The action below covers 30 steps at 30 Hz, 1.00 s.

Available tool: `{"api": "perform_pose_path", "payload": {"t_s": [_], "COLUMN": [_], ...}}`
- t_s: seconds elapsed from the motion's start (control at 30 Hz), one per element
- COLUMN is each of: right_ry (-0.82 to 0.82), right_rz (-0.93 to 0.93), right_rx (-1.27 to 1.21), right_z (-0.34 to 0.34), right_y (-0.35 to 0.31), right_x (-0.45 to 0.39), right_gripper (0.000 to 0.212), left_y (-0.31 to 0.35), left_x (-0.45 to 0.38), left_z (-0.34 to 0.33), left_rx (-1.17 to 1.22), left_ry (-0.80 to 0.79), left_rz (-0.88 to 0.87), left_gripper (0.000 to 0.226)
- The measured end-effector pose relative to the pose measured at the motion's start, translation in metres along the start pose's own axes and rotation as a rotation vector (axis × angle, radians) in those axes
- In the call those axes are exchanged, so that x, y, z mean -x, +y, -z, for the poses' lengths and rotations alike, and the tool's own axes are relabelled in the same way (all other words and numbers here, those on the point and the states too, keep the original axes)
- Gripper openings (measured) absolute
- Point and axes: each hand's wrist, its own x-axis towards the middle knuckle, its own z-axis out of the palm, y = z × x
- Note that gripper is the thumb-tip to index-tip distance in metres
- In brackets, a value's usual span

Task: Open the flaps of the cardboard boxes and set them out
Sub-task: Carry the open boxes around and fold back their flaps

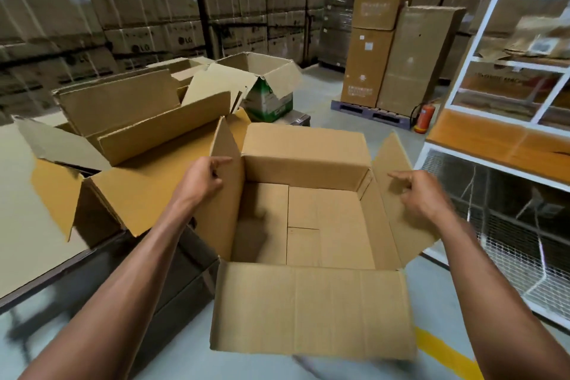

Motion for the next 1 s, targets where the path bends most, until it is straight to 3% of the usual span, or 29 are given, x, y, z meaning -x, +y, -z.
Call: {"api": "perform_pose_path", "payload": {"t_s": [0.27,0.53,0.8,1.0], "right_ry": [-0.016,0.025,0.087,0.195], "right_rz": [0.209,0.417,0.581,0.638], "right_rx": [-0.010,-0.052,-0.041,-0.103], "right_z": [0.089,0.149,0.193,0.172], "right_y": [-0.007,-0.074,-0.173,-0.258], "right_x": [-0.103,-0.162,-0.213,-0.249], "right_gripper": [0.062,0.059,0.056,0.051], "left_y": [0.090,0.134,0.145,0.119], "left_x": [-0.021,-0.039,-0.068,-0.112], "left_z": [0.029,0.088,0.174,0.223], "left_rx": [0.029,0.006,0.014,-0.033], "left_ry": [0.258,0.495,0.627,0.725], "left_rz": [0.064,0.101,0.050,0.019], "left_gripper": [0.055,0.049,0.043,0.046]}}
